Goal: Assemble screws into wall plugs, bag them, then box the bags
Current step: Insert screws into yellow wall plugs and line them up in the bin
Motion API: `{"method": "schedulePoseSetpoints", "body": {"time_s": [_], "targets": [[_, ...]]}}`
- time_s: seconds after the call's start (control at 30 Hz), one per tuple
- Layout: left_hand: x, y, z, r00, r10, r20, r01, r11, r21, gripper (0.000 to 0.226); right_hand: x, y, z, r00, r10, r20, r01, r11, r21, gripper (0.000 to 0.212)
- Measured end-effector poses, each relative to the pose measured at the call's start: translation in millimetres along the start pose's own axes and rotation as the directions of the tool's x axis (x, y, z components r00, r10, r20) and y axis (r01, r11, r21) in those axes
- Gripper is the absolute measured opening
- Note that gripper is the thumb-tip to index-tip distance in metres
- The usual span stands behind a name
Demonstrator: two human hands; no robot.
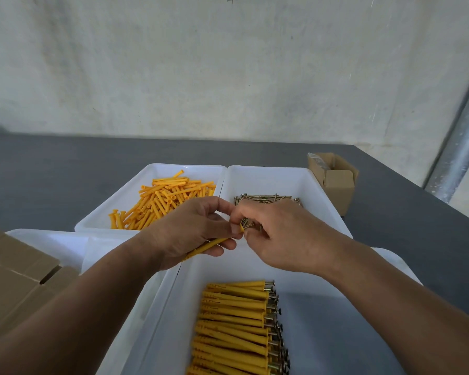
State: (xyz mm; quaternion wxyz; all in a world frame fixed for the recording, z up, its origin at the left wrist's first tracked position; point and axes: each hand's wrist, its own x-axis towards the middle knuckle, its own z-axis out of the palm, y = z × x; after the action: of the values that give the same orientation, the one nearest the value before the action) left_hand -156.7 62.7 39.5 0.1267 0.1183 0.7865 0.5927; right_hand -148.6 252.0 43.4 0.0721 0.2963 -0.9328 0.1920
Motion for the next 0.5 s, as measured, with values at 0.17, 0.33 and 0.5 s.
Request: {"method": "schedulePoseSetpoints", "body": {"time_s": [0.17, 0.33, 0.5], "targets": [[0, 0, 0, 1.000, -0.014, 0.022, 0.013, 1.000, 0.007, 0.021, 0, -2, -2, 0.999, -0.012, 0.031, 0.013, 0.998, -0.055, 0.012], [3, -1, -2, 0.999, 0.004, -0.042, -0.004, 1.000, 0.016, 0.019, 0, -4, -8, 0.990, 0.036, 0.135, -0.026, 0.997, -0.076, 0.007], [11, -9, -13, 0.949, 0.043, -0.312, -0.045, 0.999, 0.002, 0.008, -5, -7, -13, 0.930, 0.162, 0.330, -0.155, 0.987, -0.047, 0.013]]}}
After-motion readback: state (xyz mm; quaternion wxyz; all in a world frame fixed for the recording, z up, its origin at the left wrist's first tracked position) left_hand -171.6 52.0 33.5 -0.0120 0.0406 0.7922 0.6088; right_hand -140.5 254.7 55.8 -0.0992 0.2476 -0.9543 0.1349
